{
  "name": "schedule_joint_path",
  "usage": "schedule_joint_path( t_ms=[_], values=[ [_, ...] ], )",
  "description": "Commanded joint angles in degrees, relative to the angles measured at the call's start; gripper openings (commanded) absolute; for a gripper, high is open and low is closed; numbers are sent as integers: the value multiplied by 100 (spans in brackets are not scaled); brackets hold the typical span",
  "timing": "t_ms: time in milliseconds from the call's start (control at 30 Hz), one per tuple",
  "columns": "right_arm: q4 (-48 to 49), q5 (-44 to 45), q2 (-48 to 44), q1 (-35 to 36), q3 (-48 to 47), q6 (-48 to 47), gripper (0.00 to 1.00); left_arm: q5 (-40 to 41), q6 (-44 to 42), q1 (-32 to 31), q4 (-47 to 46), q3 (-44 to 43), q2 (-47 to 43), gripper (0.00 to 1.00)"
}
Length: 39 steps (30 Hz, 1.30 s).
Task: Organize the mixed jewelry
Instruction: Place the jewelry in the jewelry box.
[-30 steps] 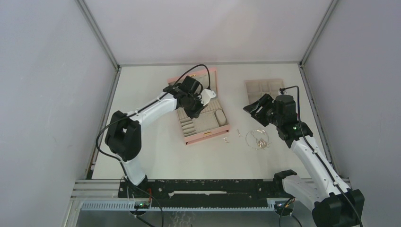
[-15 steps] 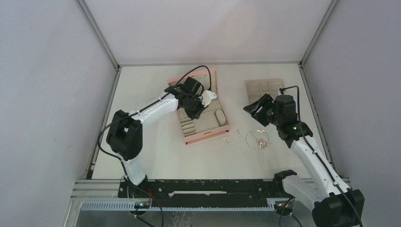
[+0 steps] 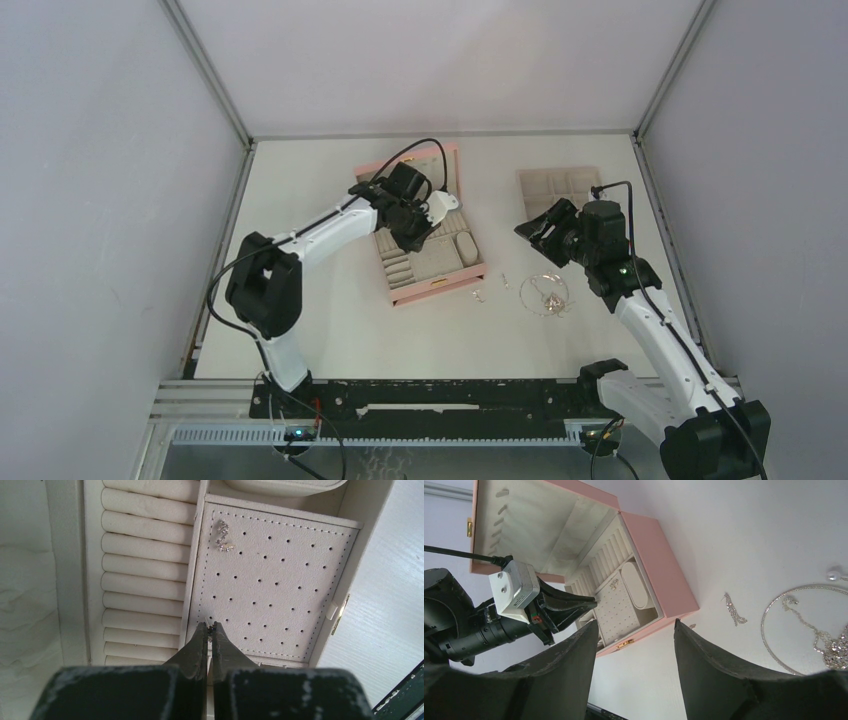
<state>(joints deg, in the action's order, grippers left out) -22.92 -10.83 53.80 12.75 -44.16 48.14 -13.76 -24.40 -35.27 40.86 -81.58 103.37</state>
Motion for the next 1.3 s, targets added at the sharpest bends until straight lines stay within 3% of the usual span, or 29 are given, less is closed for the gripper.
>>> schedule_joint_path(
  t_ms=[0,1267],
  values=[
    [147,37,-38,-31,-9,-94,66,-107,45,-64,-42,-255,86,0],
    [287,37,113,-39,-12,-62,66,-217,-115,-75,68,-91,100,0]
  ],
)
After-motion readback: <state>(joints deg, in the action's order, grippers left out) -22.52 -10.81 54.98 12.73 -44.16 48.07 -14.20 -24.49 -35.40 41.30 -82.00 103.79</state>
